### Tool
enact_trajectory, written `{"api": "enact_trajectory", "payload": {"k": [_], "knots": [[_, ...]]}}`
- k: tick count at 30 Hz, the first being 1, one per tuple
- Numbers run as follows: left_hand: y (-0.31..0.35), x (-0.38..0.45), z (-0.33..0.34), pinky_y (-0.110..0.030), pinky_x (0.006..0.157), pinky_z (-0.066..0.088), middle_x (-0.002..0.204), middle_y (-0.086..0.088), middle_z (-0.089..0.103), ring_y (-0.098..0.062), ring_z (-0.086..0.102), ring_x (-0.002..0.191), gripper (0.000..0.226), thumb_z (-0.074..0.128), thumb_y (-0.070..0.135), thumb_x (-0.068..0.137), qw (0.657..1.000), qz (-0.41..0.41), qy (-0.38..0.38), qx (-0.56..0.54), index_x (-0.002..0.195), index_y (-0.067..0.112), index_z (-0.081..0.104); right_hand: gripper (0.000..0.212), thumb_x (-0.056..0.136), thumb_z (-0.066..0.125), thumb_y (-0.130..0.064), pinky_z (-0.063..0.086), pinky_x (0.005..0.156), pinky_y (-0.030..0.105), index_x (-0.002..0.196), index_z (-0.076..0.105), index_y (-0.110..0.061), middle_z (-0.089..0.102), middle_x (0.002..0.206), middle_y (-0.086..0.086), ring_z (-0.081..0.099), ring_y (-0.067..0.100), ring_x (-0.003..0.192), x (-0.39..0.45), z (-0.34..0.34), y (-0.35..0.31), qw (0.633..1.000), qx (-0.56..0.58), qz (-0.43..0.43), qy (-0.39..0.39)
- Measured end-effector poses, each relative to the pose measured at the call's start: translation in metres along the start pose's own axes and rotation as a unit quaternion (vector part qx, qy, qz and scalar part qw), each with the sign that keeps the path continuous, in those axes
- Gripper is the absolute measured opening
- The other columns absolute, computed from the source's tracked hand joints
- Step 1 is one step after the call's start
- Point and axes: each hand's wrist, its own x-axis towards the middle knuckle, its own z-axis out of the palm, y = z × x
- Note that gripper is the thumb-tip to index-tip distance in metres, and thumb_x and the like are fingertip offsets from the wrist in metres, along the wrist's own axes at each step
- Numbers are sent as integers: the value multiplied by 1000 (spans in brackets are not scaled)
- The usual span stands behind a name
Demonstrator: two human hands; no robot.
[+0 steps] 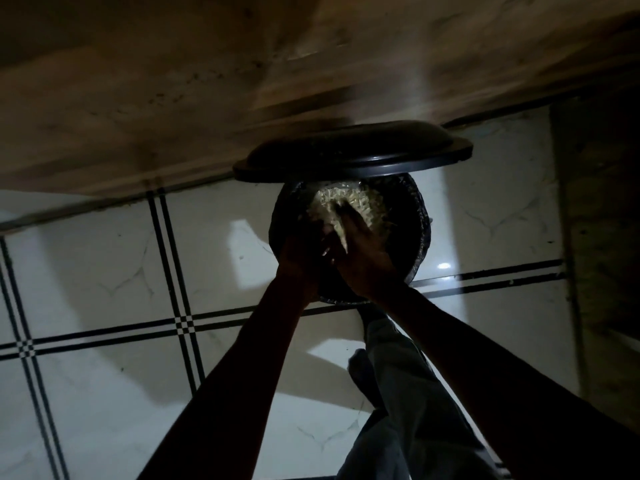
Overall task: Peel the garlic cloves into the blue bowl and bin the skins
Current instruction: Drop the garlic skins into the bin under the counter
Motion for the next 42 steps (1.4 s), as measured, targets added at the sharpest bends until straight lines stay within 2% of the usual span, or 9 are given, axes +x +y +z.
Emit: {"api": "enact_trajectory", "payload": {"k": [3,6,8,13,19,28,36,38,42], "knots": [[7,-13,7,-42,107,49,140,-15,59,-31,58,129,67,65,36,93,996,-24,43,68,150,7,46,52,110,50,-19,33,120,39,158,37,-3,39,164,18,39,35,151,-11,-8,-5,988,15,58,-145],[19,-28,15,-30,105,52,138,-9,59,-17,62,122,69,43,46,101,997,-52,-25,60,156,6,34,52,111,49,-34,34,113,30,156,43,-7,49,157,17,47,32,144,-15,-20,1,982,114,152,0],[24,-46,20,-30,104,51,136,-11,62,-17,65,119,57,27,37,110,995,-58,15,83,155,3,36,49,110,50,-38,42,104,28,150,51,-10,61,144,16,61,30,129,-30,-36,-8,959,220,173,49],[31,-129,71,-30,93,56,110,-2,79,-15,75,103,25,44,22,110,976,-25,-3,217,121,13,65,37,92,68,-54,61,92,56,117,71,-25,78,106,5,77,27,96,-104,-94,6,898,378,186,127],[18,-247,156,-20,72,59,83,3,78,-18,72,89,18,56,5,102,925,52,-39,374,103,17,70,20,107,60,-30,64,81,41,110,70,-13,77,104,9,77,24,93,-270,-206,-21,874,377,146,269],[-78,-459,332,-27,77,59,98,-3,75,-10,73,87,4,66,23,102,737,191,-304,573,101,27,68,25,106,60,-30,60,92,31,126,70,-19,71,115,-5,69,7,105,-575,-309,-27,803,295,145,497],[-241,-608,467,-25,80,55,97,2,75,-10,71,90,11,67,24,101,481,269,-520,653,107,17,73,23,103,65,-25,56,82,17,119,75,-12,75,107,-2,68,-1,93,-807,-358,40,676,249,215,660],[-288,-630,496,-25,75,53,94,4,74,-10,71,89,7,67,27,101,448,271,-543,657,102,21,71,23,103,66,-26,55,75,14,117,75,-11,77,107,1,71,7,92,-847,-368,70,641,245,241,686],[-378,-661,537,-41,78,62,95,1,75,-16,74,86,11,66,30,102,409,275,-566,661,103,20,71,22,102,66,-32,64,75,35,116,75,-17,76,103,-3,72,8,91,-914,-381,136,604,248,265,710]]}}
